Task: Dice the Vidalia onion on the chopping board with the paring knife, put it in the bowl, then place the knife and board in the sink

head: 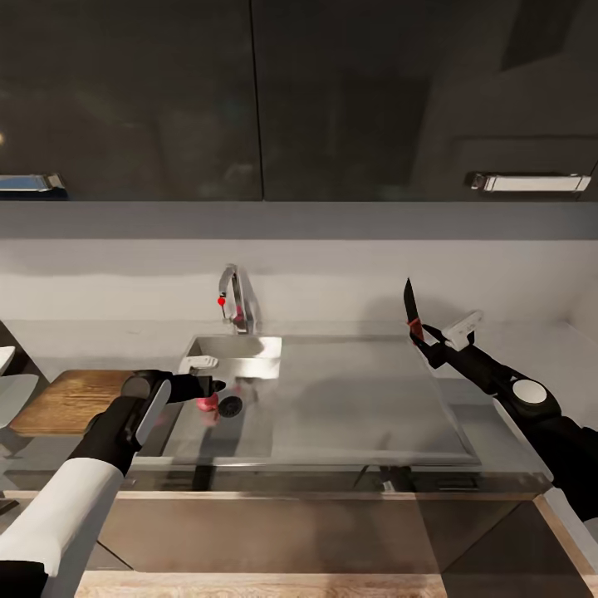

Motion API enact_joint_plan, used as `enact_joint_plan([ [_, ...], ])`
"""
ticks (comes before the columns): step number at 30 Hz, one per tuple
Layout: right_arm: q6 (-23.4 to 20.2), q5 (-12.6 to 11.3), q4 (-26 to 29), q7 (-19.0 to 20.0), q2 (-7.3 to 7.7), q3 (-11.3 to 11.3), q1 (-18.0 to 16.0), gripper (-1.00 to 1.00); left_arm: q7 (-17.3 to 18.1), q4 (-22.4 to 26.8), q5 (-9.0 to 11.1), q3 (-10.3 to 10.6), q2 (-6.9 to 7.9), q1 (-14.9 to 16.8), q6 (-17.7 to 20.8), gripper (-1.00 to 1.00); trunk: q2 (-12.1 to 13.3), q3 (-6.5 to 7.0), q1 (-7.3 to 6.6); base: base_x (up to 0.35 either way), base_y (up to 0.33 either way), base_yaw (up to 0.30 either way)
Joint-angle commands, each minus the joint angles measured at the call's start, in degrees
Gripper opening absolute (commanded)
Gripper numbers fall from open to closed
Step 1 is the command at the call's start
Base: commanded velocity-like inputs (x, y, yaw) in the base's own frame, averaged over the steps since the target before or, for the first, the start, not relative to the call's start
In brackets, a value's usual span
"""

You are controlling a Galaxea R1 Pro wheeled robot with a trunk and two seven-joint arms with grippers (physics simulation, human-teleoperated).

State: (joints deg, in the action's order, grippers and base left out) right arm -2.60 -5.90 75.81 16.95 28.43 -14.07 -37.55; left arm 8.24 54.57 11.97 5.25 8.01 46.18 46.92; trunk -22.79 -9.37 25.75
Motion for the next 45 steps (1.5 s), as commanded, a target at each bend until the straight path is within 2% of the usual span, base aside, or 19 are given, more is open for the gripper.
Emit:
enact_joint_plan([
  [1, -0.3, -0.6, 0.0, 0.1, 0.05, -0.1, -0.1, -1.0, 0.0, 0.1, 0.2, 0.1, 0.03, 0.1, 0.2, 1.0, -0.1, -0.13, 0.04, 0.0, 0.0, 0.0],
  [12, -0.3, -0.6, 0.1, 0.1, 0.05, -0.1, -0.1, -1.0, 0.1, 0.1, 0.2, 0.1, -0.17, 0.1, 0.2, 1.0, -0.1, -0.15, 0.04, 0.013, 0.004, 0.0],
  [22, -0.3, -0.6, 0.1, 0.0, 0.05, -0.1, -0.1, -1.0, 0.2, 0.2, 0.2, 0.2, -0.16, 0.1, -0.3, 1.0, -0.1, -0.15, 0.04, 0.241, 0.011, 0.0],
  [37, -0.3, -0.7, 0.1, 0.1, 0.05, -0.1, -0.1, -1.0, 0.1, -0.5, 0.2, 0.2, -0.03, 0.1, -0.7, 1.0, -0.1, -0.41, 0.04, 0.012, 0.0, 0.0],
  [40, -0.3, -0.7, 0.1, 0.1, 0.05, -0.1, -0.1, -1.0, -0.6, -1.8, 0.2, 0.2, 0.05, 0.1, -0.7, 1.0, -0.1, -0.66, 0.04, 0.0, 0.0, 0.0],
  [45, -0.3, -0.7, 0.1, 0.1, 0.05, -0.1, -0.1, -1.0, -3.5, -3.3, 0.2, 0.2, -0.03, 0.1, -0.8, 1.0, -0.1, -1.11, 0.04, 0.0, 0.0, 0.0],
])
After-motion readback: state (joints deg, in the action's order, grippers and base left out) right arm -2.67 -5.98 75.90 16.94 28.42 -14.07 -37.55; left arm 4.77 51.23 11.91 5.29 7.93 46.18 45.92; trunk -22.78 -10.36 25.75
